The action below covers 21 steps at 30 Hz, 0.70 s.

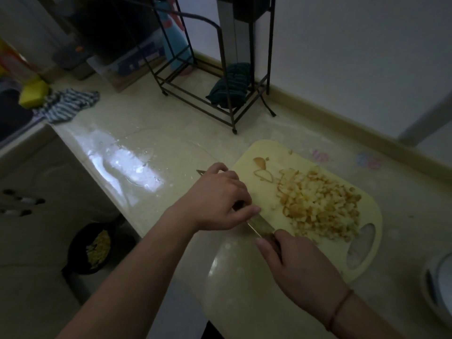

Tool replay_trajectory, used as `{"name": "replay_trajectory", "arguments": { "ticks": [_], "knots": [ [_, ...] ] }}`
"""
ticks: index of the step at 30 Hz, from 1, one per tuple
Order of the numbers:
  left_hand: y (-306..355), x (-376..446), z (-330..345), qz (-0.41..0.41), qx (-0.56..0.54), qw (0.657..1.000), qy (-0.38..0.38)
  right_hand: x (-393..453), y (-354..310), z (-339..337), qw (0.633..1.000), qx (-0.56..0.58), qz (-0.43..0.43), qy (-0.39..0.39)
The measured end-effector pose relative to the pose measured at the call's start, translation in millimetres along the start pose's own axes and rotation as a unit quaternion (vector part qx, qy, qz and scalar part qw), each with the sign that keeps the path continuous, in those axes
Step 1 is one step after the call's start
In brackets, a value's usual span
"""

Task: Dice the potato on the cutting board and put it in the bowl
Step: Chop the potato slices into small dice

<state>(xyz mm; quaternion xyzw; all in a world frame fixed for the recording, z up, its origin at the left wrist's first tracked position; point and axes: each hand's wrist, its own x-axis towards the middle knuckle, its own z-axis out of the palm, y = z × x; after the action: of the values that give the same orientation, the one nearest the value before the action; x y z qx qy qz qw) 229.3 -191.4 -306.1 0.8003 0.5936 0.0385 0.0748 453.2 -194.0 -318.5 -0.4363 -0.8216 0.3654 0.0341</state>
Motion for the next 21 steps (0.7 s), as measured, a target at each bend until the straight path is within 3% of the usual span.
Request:
{"name": "replay_trajectory", "arguments": {
  "ticks": [6, 8, 10, 12, 13, 14, 15, 16, 18, 21],
  "knots": [
    [9.3, 10.9, -3.6, -0.008, 0.066, 0.992, -0.104, 0.7, -2.5, 2.8, 1.000, -0.009, 0.001, -0.006],
    [5.4, 13.0, -9.5, 0.013, 0.027, 0.997, -0.067, -0.4, -1.5, 2.1, 1.000, 0.004, 0.002, -0.002],
    [-8.1, 10.2, -15.4, 0.019, -0.051, 0.994, 0.100, -2.9, -0.8, -2.0, 1.000, 0.023, 0.005, 0.001],
    [-27.7, 1.6, -20.4, -0.043, -0.132, 0.928, 0.345, -6.1, 3.1, -9.8, 0.996, 0.082, 0.017, 0.002],
    [-36.5, -4.0, -21.6, -0.093, -0.150, 0.884, 0.432, -8.4, 5.4, -14.7, 0.992, 0.121, 0.028, 0.002],
    [-44.1, -9.6, -19.5, -0.128, -0.146, 0.861, 0.470, -10.8, 7.1, -20.4, 0.986, 0.162, 0.044, 0.000],
    [-48.8, -13.5, -15.1, -0.134, -0.124, 0.868, 0.462, -13.4, 7.4, -27.1, 0.975, 0.213, 0.066, -0.004],
    [-50.2, -15.6, -8.6, -0.103, -0.104, 0.900, 0.411, -15.9, 7.6, -33.6, 0.958, 0.270, 0.099, -0.007],
    [-45.1, -14.9, 6.7, -0.005, -0.085, 0.968, 0.234, -18.8, 7.3, -45.3, 0.910, 0.376, 0.171, -0.022],
    [-32.7, -6.0, 24.5, 0.062, -0.064, 0.996, 0.010, -19.3, 13.9, -53.6, 0.881, 0.424, 0.206, -0.029]
  ]
}}
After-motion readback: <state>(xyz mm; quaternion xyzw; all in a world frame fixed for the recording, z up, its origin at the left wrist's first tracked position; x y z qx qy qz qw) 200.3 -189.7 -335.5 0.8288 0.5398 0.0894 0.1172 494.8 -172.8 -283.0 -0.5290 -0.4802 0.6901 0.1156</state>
